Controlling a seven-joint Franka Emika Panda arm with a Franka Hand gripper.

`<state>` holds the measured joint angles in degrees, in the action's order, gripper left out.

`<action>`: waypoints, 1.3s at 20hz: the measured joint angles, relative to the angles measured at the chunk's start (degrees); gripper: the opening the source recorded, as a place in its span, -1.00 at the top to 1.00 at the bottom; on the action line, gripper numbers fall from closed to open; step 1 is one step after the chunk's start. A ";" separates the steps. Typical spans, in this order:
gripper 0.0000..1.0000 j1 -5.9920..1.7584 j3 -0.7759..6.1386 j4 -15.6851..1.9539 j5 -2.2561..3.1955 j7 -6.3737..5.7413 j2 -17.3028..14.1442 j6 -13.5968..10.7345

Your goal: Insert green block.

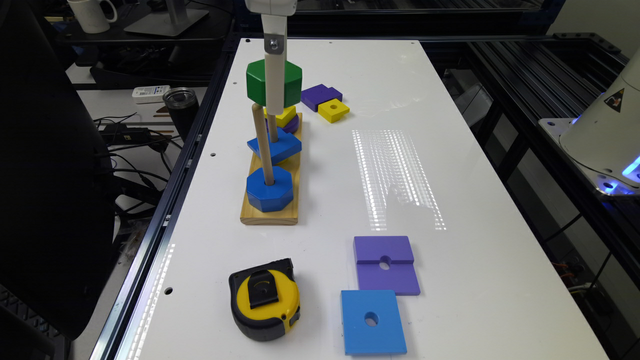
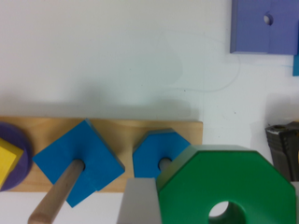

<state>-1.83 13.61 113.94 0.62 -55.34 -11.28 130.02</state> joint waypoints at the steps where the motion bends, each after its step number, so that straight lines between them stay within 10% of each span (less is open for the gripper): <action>1: 1.00 -0.04 0.00 0.00 0.00 0.01 0.00 0.02; 26: 1.00 -0.26 -0.01 -0.45 0.00 0.11 -0.78 2.28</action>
<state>-2.09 13.60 113.49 0.62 -55.23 -12.05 132.30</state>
